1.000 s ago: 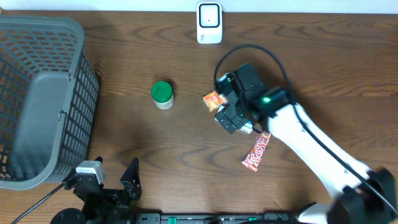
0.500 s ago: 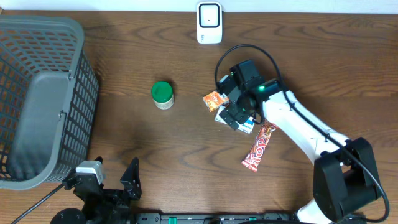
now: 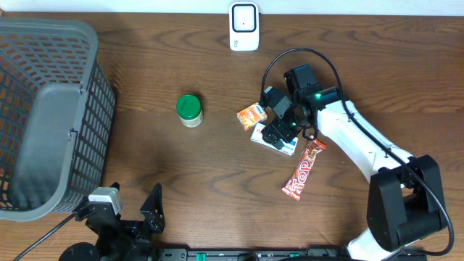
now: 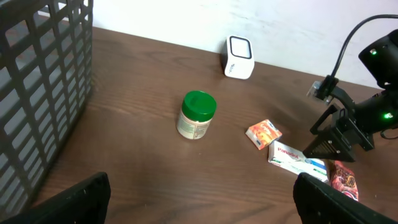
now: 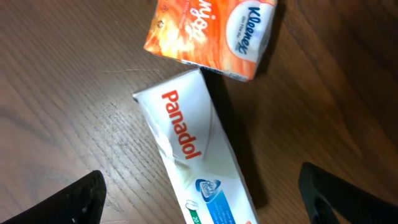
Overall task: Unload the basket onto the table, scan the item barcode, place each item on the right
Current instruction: 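Lower the right gripper and grasp the Panadol box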
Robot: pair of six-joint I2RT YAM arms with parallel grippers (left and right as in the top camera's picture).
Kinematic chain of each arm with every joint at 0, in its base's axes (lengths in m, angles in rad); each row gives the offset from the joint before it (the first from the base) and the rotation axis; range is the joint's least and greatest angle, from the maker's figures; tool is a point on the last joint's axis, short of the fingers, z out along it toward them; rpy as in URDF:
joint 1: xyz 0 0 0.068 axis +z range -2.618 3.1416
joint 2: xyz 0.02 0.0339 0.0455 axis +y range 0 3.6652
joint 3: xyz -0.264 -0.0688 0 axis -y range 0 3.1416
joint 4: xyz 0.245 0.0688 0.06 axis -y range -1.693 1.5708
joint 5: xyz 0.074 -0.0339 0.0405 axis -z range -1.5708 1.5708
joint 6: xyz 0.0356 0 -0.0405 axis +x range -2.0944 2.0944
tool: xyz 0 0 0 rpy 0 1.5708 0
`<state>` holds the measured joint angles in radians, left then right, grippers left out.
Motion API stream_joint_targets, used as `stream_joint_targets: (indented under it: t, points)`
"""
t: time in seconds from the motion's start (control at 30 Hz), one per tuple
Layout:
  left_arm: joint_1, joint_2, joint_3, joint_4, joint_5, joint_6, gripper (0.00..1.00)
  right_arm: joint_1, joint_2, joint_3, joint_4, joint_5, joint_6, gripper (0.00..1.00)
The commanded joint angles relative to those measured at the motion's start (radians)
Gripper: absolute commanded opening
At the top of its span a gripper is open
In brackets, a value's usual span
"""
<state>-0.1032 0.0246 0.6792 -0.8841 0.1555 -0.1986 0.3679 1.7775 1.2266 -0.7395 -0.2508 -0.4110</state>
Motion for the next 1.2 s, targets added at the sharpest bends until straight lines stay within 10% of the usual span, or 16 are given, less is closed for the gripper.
stream_joint_targets:
  t: [0.0,0.5,0.67,1.17]
  points:
    - [-0.005,0.000,-0.002,0.001,0.013,0.002,0.94,-0.028,0.015,-0.002,0.000,-0.094,-0.041,0.96]
    - [-0.005,0.000,-0.002,0.001,0.013,0.002,0.94,-0.067,0.221,-0.002,0.021,-0.126,-0.051,0.89]
    - [-0.005,0.000,-0.002,0.001,0.013,0.002,0.94,-0.067,0.224,-0.002,-0.013,-0.190,-0.050,0.64]
    - [-0.005,0.000,-0.002,0.001,0.013,0.002,0.94,-0.067,0.224,0.060,-0.139,-0.363,-0.050,0.42]
